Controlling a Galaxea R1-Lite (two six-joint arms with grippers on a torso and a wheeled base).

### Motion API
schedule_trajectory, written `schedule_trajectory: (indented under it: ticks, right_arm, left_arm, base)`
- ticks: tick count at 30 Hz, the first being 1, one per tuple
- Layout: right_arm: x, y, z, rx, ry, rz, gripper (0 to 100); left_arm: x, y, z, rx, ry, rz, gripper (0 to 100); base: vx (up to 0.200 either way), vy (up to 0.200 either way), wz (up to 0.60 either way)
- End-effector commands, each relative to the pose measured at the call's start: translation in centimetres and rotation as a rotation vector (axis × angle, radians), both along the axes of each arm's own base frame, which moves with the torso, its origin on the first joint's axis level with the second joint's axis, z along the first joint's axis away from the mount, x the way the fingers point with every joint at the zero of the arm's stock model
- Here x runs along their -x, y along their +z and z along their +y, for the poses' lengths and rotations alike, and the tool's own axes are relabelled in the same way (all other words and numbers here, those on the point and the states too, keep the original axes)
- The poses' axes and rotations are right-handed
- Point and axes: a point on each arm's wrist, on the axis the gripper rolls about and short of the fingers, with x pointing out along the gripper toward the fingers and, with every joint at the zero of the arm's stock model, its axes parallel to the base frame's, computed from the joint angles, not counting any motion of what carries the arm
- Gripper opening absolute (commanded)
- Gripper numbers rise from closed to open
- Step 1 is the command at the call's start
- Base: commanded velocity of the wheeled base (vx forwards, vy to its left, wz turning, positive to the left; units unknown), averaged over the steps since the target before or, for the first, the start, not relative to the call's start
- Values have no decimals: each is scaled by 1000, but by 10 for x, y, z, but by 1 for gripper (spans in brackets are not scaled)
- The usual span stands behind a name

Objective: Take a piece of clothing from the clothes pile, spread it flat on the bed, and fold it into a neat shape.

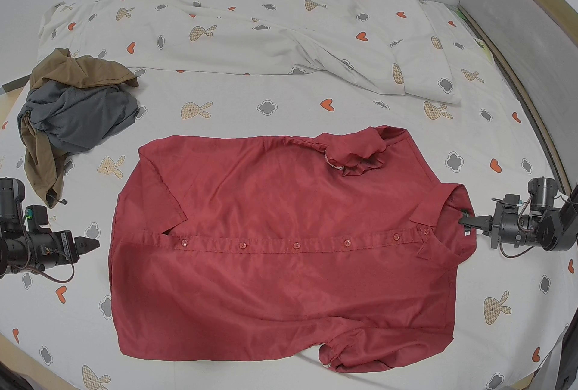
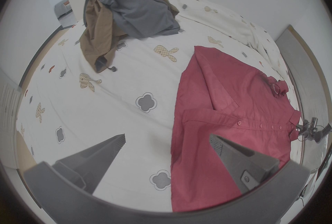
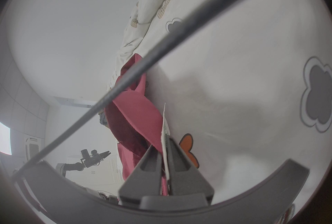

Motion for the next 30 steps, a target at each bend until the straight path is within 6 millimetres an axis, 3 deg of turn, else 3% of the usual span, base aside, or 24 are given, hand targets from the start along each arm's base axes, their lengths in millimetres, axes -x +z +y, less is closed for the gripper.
schedule_trajectory:
  ticks: [1,11,19,20,27,30]
  right_arm:
    - [2,3,-12,4,-33,-14,0]
    - [4,3,-27,4,-78,-16,0]
    - [4,-1,-23,6,-69,-3,0]
    - [3,-1,-23,8,-68,-5,100]
    - [3,-10,-29,-1,-83,13,100]
    - [8,-14,-42,-3,-119,20,100]
  left_arm:
    - [-3,2,-10,-1,-42,-9,100]
    - [-12,8,-28,4,-117,-31,100]
    - [-32,17,-37,39,-147,6,100]
    - [-39,23,-42,56,-154,17,100]
    - [-78,34,-70,81,-165,104,100]
    - [-100,29,-97,15,-126,148,100]
  base:
    - [0,0,0]
    - [0,0,0]
    - [0,0,0]
    - [0,0,0]
    - [0,0,0]
    - [0,0,0]
